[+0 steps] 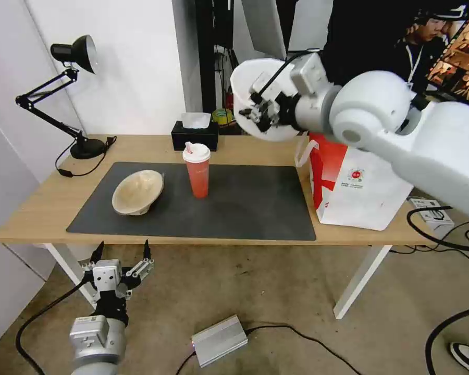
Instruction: Pick up the trash from the table and place it into the takeout bag.
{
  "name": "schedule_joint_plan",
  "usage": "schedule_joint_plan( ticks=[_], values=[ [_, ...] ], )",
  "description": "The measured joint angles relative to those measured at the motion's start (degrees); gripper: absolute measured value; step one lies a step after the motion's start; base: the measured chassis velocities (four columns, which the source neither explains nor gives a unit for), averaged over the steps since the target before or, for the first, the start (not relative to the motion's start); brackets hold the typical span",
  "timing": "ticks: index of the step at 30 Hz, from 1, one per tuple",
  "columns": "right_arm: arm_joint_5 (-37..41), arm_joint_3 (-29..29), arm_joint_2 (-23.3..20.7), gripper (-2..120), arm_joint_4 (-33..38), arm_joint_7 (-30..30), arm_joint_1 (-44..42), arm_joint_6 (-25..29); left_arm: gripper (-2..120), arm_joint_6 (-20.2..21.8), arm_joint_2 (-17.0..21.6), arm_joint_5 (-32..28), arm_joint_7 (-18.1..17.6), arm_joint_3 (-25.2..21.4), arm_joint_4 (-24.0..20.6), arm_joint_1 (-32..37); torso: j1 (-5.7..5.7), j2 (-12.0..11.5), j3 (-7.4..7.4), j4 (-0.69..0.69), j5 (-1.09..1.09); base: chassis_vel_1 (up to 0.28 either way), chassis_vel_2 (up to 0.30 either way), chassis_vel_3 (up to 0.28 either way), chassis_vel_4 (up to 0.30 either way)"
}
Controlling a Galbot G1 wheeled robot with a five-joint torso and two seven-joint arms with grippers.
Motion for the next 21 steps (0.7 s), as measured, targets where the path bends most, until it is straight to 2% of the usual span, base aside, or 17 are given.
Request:
schedule_joint_plan(
  ticks=[10,21],
  values=[
    [-3.1,0.0,-2.6,0,-4.1,-4.4,2.3,0.0,100,-0.1,0.2,0.0,0.0,0.1,-0.4,0.2,0.00,0.0,0.00,0.00,0.01,0.000,0.000,0.000,0.000],
    [-7.2,1.3,-8.0,0,-5.9,-7.7,0.5,0.0,100,-0.1,0.4,0.0,0.1,0.4,-0.6,0.4,0.00,0.0,0.00,0.00,0.00,0.000,0.000,0.000,0.000]
  ],
)
